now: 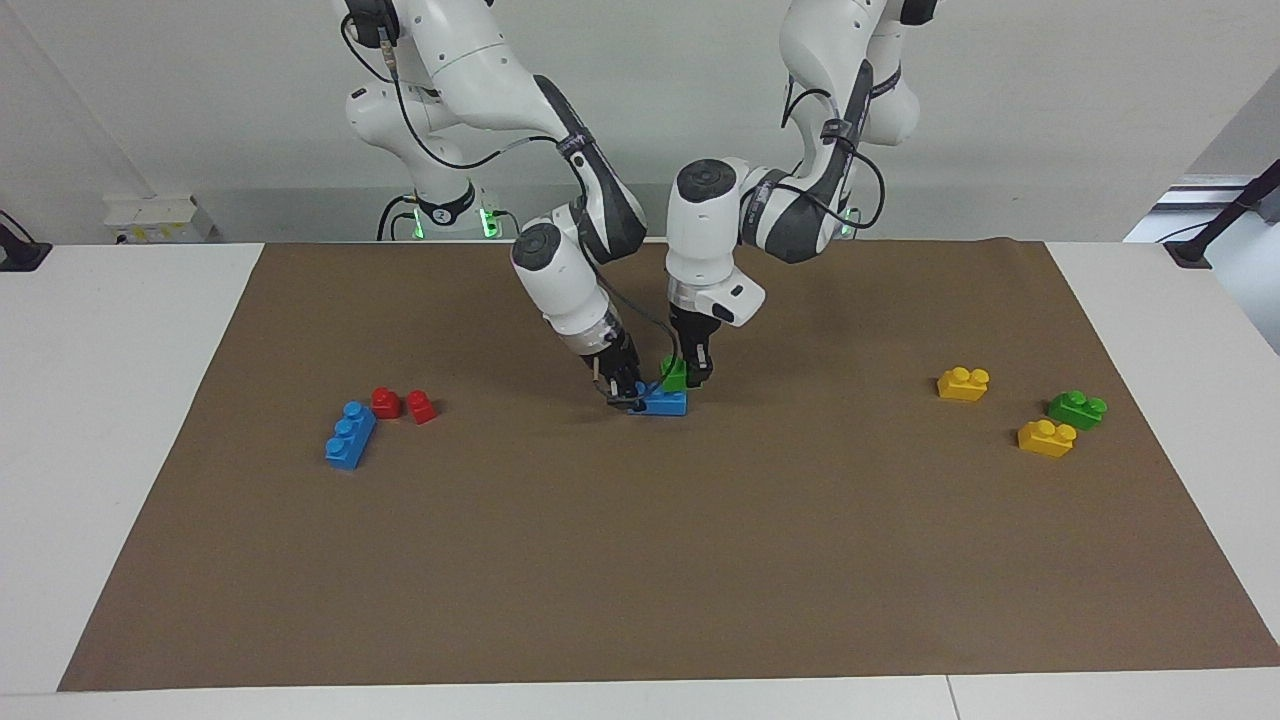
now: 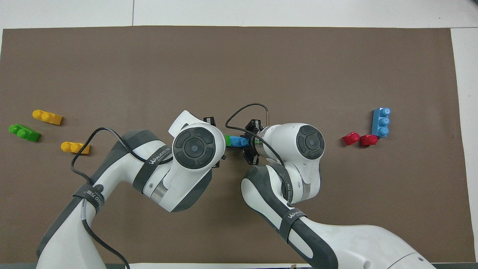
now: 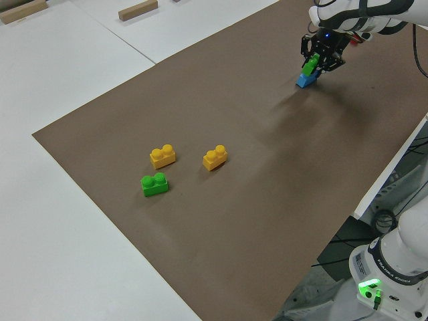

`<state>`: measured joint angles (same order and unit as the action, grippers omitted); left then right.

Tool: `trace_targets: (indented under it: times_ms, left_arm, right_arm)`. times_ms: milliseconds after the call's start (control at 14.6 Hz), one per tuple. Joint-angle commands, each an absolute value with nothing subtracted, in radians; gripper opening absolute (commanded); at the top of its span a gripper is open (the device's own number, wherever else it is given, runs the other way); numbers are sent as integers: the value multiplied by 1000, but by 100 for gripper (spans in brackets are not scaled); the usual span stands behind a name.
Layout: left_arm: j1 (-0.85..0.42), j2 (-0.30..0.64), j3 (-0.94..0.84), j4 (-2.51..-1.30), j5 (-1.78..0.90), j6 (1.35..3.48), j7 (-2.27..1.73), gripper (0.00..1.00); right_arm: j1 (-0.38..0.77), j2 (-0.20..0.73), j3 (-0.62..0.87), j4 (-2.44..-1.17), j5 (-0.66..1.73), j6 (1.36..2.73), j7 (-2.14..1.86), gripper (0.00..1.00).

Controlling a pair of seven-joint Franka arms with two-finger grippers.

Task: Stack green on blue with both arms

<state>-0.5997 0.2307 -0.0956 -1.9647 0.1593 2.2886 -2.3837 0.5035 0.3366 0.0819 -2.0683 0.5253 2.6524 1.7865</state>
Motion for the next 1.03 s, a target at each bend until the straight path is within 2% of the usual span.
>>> trace_targets:
  times_ms: [0,962]
  left_arm:
    - [-621,253,-80,-1939,190,2293,-2418,0]
    - [-646,285,-78,-1957,195,2324,-2457,0]
  right_arm:
    - [508,330,81,-2095,545,2684,1792,3]
    - [506,330,81,-2114,545,2712,1790,4]
